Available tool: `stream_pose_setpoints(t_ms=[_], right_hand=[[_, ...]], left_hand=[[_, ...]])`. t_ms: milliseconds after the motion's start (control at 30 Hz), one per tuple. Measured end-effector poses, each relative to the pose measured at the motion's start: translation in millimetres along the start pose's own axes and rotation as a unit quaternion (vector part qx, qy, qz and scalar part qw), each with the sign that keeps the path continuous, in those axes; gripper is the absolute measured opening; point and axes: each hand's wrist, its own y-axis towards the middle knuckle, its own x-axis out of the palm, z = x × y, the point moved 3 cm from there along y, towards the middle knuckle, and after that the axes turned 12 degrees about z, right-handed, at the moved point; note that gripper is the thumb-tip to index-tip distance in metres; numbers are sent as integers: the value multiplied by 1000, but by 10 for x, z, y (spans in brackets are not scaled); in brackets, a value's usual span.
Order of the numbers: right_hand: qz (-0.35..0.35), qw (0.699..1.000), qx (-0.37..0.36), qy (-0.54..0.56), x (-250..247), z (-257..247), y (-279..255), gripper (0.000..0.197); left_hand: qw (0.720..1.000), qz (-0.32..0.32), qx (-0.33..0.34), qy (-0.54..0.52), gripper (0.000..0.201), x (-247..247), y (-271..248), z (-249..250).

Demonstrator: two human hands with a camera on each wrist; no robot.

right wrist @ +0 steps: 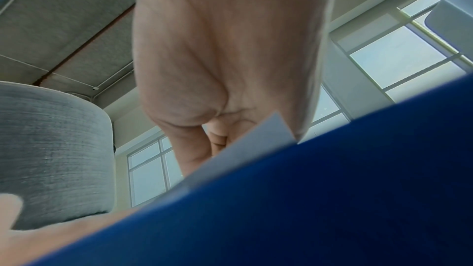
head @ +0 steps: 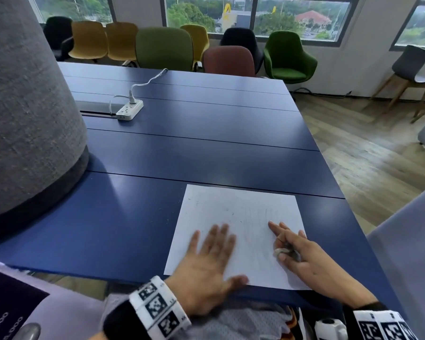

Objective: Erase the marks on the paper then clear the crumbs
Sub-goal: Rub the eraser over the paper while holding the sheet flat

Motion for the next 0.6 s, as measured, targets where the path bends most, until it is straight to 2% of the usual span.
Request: stream_pose_setpoints(t_ms=[100, 200, 333, 467, 600], right_hand=[[-7, 1000, 4, 1, 7, -6, -11, 46], [-13, 1000, 6, 0, 5, -7, -17, 46], [-6, 1000, 9, 9, 12, -6, -13, 46], [-3, 1000, 15, 14, 20, 24, -14, 40], [6, 1000, 10, 1, 21, 56, -2, 40]], left_hand=[[992, -24, -120, 19, 129, -187, 1, -408], [988, -35, -143, 56, 129, -473, 136, -584], [992, 6, -74, 101, 97, -674, 572, -438], [992, -34, -5, 121, 92, -485, 921, -45], [994, -46, 52, 87, 88, -297, 1012, 209]])
